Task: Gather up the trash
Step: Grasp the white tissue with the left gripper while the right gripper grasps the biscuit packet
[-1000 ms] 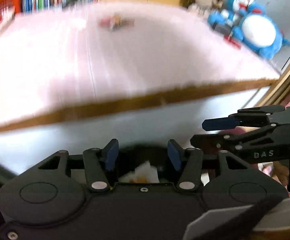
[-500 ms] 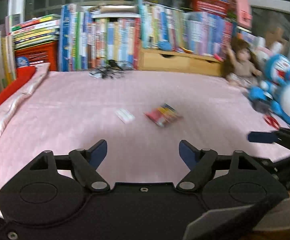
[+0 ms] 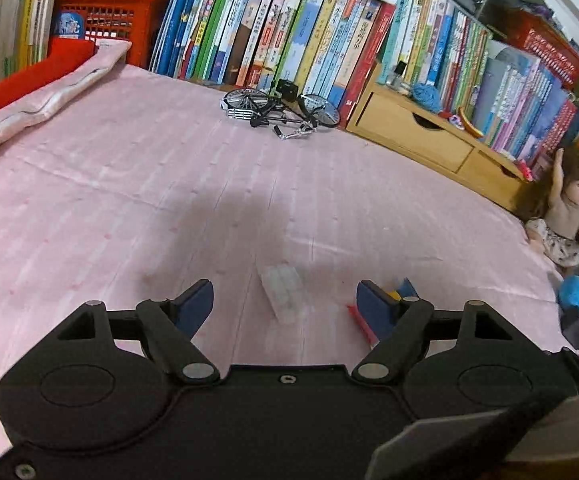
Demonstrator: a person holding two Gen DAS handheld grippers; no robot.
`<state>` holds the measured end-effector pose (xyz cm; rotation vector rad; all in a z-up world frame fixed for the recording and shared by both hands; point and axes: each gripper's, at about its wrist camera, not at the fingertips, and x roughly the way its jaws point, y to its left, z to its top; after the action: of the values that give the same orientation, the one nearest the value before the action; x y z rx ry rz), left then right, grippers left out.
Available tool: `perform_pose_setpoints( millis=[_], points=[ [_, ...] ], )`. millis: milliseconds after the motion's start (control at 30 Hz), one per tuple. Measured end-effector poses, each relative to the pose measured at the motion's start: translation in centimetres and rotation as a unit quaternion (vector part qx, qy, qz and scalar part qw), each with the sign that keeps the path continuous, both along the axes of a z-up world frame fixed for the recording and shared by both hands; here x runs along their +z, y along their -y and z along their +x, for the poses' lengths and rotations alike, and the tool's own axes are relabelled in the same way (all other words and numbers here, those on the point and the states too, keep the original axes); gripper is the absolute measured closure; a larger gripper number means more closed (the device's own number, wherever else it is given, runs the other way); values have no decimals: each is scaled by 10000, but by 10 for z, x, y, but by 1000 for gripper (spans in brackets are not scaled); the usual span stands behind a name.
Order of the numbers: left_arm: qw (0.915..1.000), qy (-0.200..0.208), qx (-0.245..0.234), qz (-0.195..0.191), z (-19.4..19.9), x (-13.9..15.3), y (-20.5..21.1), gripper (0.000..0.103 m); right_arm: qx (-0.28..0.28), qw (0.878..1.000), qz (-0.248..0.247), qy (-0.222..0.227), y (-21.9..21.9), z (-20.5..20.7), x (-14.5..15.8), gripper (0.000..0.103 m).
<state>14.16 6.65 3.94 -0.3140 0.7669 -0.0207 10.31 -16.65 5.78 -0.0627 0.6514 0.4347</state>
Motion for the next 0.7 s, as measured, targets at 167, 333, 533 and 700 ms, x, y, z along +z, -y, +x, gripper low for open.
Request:
perform_pose_setpoints(
  millis=[167, 333, 533, 700],
  points=[
    [9998, -151, 86, 80, 14, -12, 5, 35, 171, 9996, -170, -113, -17, 23, -10, 0],
    [9995, -298, 99, 57, 28, -21, 7, 43, 275, 9986, -407, -190, -30, 45, -19, 0],
    [9995, -246, 39, 212, 33, -24, 12, 55, 248, 9985, -405, -287, -36, 58, -27, 0],
    [9994, -233, -10, 274, 34, -25, 15, 70, 212, 9990, -221, -327, -35, 59, -30, 3]
  ],
)
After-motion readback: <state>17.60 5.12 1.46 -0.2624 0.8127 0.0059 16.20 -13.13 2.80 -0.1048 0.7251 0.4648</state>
